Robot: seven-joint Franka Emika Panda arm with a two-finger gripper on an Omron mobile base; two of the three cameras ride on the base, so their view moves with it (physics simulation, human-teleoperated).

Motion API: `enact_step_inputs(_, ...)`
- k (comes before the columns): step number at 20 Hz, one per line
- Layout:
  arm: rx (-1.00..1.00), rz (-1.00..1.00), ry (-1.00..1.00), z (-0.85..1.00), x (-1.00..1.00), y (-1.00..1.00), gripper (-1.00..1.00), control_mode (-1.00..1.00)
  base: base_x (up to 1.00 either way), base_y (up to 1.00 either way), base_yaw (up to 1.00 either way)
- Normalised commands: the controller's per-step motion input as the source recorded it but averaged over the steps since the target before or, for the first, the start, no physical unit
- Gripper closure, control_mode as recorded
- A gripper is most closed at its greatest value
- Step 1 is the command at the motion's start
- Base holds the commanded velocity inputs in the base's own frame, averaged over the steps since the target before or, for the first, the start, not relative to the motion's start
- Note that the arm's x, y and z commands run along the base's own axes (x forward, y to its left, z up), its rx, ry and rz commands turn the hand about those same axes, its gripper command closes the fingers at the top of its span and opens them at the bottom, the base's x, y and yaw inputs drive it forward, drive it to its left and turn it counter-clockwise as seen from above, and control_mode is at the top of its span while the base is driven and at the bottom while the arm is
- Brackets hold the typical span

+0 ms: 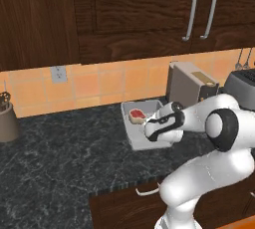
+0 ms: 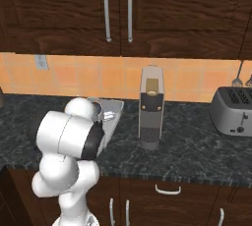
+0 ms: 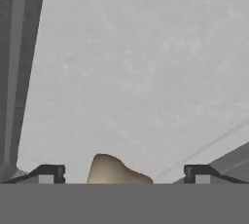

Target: Place one tomato and one steak in each tupperware on the nearby counter, to pack two identical lunches.

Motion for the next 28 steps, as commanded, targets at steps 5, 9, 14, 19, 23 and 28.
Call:
enact_step_inputs(5,0.00,0.00,-0.14,1.00,-0.39,-0.05,-1.00,-1.00,0.00,0.00,0.00)
enact_step_inputs(9,-0.02,-0.01,0.00,1.00,-0.51,0.00,-1.00,-1.00,0.00,0.00,0.00)
enact_step_inputs(14,0.00,-0.16,0.13,0.49,-1.00,-0.25,-1.00,-1.00,0.00,0.00,0.00)
enact_step_inputs(19,0.00,-0.19,0.06,0.47,-1.00,-0.41,-1.00,-1.00,0.00,0.00,0.00)
enact_step_inputs(23,0.00,-0.17,0.00,0.51,-1.00,-0.43,-1.00,-1.00,0.00,0.00,0.00)
enact_step_inputs(28,-0.01,-0.09,-0.02,0.38,-1.00,-0.11,-1.00,-1.00,0.00,0.00,0.00)
